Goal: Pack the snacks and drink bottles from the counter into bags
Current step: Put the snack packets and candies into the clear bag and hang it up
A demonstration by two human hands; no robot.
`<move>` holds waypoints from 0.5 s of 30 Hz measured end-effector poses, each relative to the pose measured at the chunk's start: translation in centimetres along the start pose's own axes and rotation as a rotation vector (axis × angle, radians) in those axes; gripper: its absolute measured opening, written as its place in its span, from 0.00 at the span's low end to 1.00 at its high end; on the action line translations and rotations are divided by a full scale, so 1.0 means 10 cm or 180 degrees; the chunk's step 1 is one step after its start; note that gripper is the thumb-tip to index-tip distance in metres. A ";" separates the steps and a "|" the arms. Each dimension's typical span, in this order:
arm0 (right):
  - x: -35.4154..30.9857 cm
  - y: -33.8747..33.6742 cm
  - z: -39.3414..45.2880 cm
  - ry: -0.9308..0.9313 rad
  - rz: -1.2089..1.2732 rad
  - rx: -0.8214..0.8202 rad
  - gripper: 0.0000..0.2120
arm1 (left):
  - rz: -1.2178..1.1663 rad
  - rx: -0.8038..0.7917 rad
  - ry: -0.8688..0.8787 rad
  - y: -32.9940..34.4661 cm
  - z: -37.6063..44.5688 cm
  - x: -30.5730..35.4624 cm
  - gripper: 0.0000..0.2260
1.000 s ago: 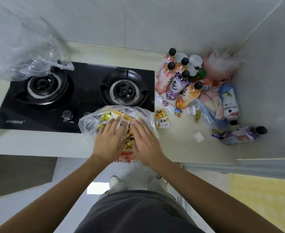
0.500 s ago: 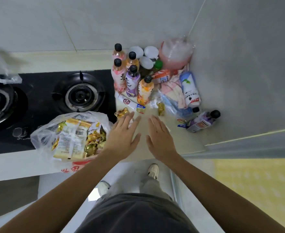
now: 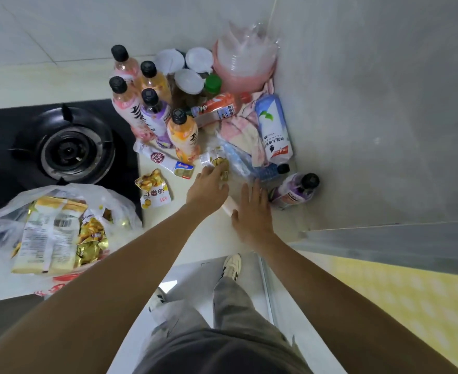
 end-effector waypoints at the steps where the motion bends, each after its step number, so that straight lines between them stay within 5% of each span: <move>1: 0.00 0.03 -0.01 -0.0006 -0.0006 -0.0011 0.40 | -0.0036 -0.0009 0.0045 0.01 0.02 -0.02 0.28; 15: 0.01 0.02 -0.34 -0.0439 0.0274 0.0411 0.35 | -0.0181 0.0568 0.0237 -0.07 -0.92 -0.67 0.13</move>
Point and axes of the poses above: each hand's wrist, its own z-axis towards the middle knuckle, its own y-axis out of the palm, x = y × z, the point moved 2 cm from there along z, towards the middle knuckle, and after that the axes turned 6 degrees about y, right-handed, at the moved point
